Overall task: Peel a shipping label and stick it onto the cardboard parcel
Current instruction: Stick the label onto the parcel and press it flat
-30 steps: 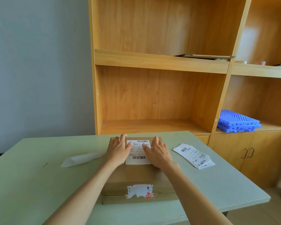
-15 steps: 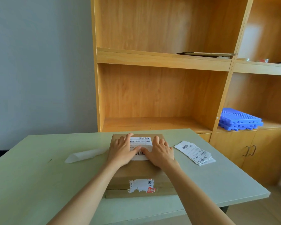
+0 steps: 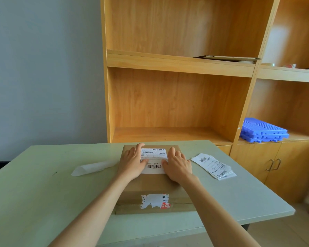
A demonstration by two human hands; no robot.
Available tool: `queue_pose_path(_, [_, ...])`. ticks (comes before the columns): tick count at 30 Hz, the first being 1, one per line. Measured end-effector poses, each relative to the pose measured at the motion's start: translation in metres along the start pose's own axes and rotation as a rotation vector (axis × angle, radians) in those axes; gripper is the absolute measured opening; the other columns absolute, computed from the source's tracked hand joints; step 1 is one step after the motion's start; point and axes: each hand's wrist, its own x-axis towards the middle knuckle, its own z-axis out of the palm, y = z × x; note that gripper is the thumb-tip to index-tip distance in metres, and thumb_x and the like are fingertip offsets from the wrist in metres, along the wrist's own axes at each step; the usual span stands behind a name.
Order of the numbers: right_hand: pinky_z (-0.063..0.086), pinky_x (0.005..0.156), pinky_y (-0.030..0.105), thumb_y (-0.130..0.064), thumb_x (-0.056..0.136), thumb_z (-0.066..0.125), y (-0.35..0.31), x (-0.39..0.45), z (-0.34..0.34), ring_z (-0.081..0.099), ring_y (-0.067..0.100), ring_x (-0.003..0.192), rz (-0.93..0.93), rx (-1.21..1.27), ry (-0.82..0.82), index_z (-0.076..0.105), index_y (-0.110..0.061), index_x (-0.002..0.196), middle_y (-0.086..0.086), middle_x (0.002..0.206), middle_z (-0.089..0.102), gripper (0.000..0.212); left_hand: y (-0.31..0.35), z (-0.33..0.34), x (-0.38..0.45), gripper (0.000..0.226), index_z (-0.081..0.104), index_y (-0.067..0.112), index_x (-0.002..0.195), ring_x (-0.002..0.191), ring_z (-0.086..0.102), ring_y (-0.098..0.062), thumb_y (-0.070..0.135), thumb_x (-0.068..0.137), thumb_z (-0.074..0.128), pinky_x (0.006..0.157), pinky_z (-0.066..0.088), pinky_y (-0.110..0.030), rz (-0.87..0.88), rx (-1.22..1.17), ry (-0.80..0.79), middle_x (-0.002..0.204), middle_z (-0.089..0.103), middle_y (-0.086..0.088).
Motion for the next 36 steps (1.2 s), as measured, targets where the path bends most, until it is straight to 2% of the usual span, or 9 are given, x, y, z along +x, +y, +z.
queue_pose_path(14, [0.045, 0.090, 0.041, -0.011, 0.094, 0.035, 0.005, -0.002, -0.005, 0.050, 0.029, 0.113, -0.028, 0.059, 0.008, 0.038, -0.011, 0.119, 0.009, 0.120, 0.054, 0.026, -0.001, 0.001, 0.000, 0.050, 0.027, 0.023, 0.145, 0.124, 0.043, -0.026, 0.013, 0.100, 0.045, 0.106, 0.034, -0.034, 0.044, 0.038, 0.040, 0.133, 0.051, -0.006])
queue_pose_path(16, [0.044, 0.092, 0.043, -0.017, 0.096, 0.034, 0.005, -0.003, -0.007, 0.049, 0.029, 0.114, -0.029, 0.076, 0.003, 0.038, -0.011, 0.121, 0.010, 0.122, 0.054, 0.026, -0.002, 0.002, 0.000, 0.051, 0.027, 0.023, 0.145, 0.123, 0.043, -0.026, 0.010, 0.099, 0.044, 0.106, 0.034, -0.034, 0.035, 0.038, 0.033, 0.133, 0.052, -0.006])
queue_pose_path(18, [0.043, 0.093, 0.043, -0.035, 0.099, 0.034, 0.004, -0.004, -0.007, 0.049, 0.029, 0.116, -0.030, 0.086, -0.018, 0.038, -0.012, 0.123, 0.010, 0.124, 0.053, 0.034, -0.002, 0.002, 0.000, 0.050, 0.029, 0.023, 0.145, 0.123, 0.043, -0.027, 0.009, 0.099, 0.042, 0.105, 0.034, -0.034, 0.019, 0.029, 0.028, 0.133, 0.052, -0.007])
queue_pose_path(20, [0.042, 0.094, 0.042, -0.051, 0.096, 0.034, 0.003, -0.005, -0.006, 0.048, 0.028, 0.118, -0.028, 0.088, -0.043, 0.038, -0.015, 0.123, 0.008, 0.125, 0.051, 0.046, 0.000, 0.001, -0.001, 0.045, 0.029, 0.023, 0.145, 0.124, 0.043, -0.027, 0.018, 0.102, 0.039, 0.105, 0.034, -0.035, 0.012, 0.045, 0.029, 0.134, 0.051, -0.008])
queue_pose_path(22, [0.040, 0.095, 0.041, -0.059, 0.094, 0.034, 0.003, -0.005, -0.007, 0.046, 0.027, 0.121, -0.024, 0.089, -0.061, 0.037, -0.017, 0.125, 0.007, 0.127, 0.049, 0.052, 0.004, -0.001, -0.004, 0.045, 0.027, 0.024, 0.147, 0.128, 0.041, -0.027, 0.032, 0.103, 0.035, 0.105, 0.036, -0.037, -0.001, 0.060, -0.012, 0.137, 0.049, -0.008])
queue_pose_path(25, [0.035, 0.098, 0.042, -0.063, 0.092, 0.034, 0.003, -0.008, -0.010, 0.041, 0.027, 0.127, -0.025, 0.078, -0.091, 0.030, -0.019, 0.137, 0.009, 0.133, 0.045, 0.063, 0.012, -0.005, -0.012, 0.055, 0.015, 0.031, 0.152, 0.138, 0.033, -0.029, 0.049, 0.102, 0.027, 0.107, 0.036, -0.044, -0.037, 0.038, -0.119, 0.147, 0.040, -0.008])
queue_pose_path(28, [0.030, 0.102, 0.042, -0.065, 0.091, 0.034, 0.002, -0.014, -0.010, 0.036, 0.029, 0.132, -0.034, 0.027, -0.077, 0.020, -0.021, 0.147, 0.010, 0.137, 0.043, 0.073, 0.020, -0.010, -0.023, 0.063, -0.001, 0.039, 0.154, 0.144, 0.027, -0.029, 0.061, 0.098, 0.019, 0.112, 0.028, -0.045, -0.027, 0.105, -0.175, 0.158, 0.028, -0.005])
queue_pose_path(31, [0.028, 0.103, 0.042, -0.067, 0.090, 0.032, 0.001, -0.016, -0.009, 0.034, 0.029, 0.133, -0.031, 0.004, -0.067, 0.015, -0.022, 0.150, 0.011, 0.139, 0.041, 0.077, 0.026, -0.014, -0.031, 0.064, -0.006, 0.041, 0.153, 0.146, 0.023, -0.026, 0.062, 0.098, 0.017, 0.117, 0.020, -0.042, -0.008, 0.163, -0.189, 0.161, 0.021, -0.002])
queue_pose_path(36, [0.030, 0.102, 0.042, -0.072, 0.088, 0.030, -0.001, -0.020, -0.007, 0.036, 0.031, 0.131, -0.030, -0.065, -0.042, 0.012, -0.021, 0.152, 0.013, 0.139, 0.041, 0.084, 0.024, -0.014, -0.030, 0.064, -0.005, 0.038, 0.154, 0.148, 0.021, -0.026, 0.059, 0.099, 0.021, 0.118, 0.018, -0.041, -0.006, 0.161, -0.211, 0.163, 0.016, -0.001])
